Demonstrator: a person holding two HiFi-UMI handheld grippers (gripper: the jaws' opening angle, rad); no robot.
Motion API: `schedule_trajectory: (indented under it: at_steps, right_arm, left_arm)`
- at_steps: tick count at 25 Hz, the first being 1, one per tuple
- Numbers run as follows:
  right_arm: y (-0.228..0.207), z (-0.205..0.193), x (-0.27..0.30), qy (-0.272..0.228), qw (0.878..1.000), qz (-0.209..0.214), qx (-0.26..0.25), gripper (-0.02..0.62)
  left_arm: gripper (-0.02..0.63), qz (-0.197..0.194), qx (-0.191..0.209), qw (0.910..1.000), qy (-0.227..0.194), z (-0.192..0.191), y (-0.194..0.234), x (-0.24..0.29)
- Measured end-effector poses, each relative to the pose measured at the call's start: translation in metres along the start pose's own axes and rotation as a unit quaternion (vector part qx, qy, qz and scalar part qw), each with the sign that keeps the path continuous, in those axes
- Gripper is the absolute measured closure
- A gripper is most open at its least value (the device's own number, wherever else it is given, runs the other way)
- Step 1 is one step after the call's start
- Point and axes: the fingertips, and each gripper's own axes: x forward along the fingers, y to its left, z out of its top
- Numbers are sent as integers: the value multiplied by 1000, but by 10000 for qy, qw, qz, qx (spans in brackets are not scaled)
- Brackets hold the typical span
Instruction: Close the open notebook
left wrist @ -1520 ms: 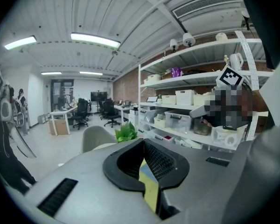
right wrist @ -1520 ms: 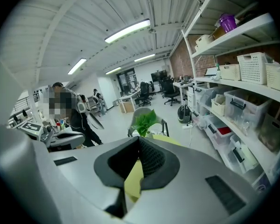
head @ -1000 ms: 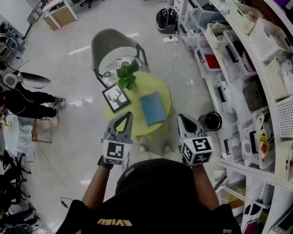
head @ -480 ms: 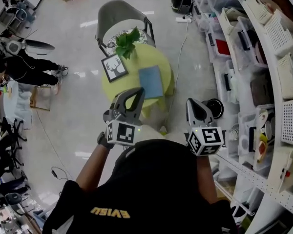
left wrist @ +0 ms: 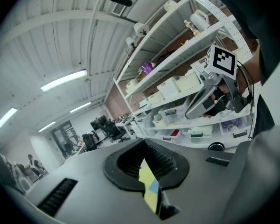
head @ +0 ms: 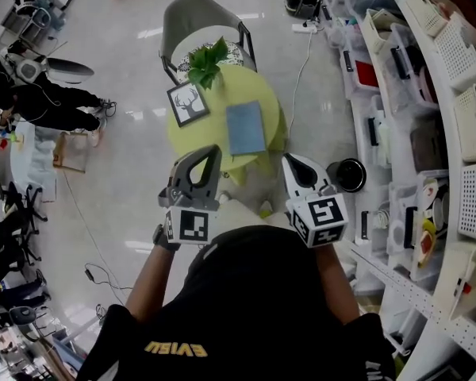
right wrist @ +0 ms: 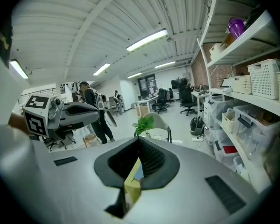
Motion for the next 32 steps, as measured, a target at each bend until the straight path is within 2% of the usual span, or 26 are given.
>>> schedule_trajectory:
  at_steps: [3, 8, 12, 23, 27, 32]
  right_arm:
    - [6, 2, 4, -83, 9999, 104, 28, 594]
    - [-2, 9, 1, -158, 9999, 17, 29, 594]
    - [-7, 9, -1, -218, 9997, -25, 80, 594]
    - [0, 4, -1, -160, 9999, 21, -3, 594]
    - [0, 2, -3, -147, 9999, 51, -3, 594]
    - [5, 4, -3, -163, 9998, 123, -23, 594]
  left_arm:
    - [588, 35, -20, 9999, 104, -5, 2, -4]
    - [588, 84, -59, 9996, 279, -13, 6, -13]
    - [588, 113, 31, 9996, 268, -11, 7, -18]
    - [588, 202, -117, 9991, 353, -22, 6, -26]
    - [588, 201, 33, 9991, 376, -21, 8, -26]
    - [588, 164, 463, 9982, 356, -16, 16, -23]
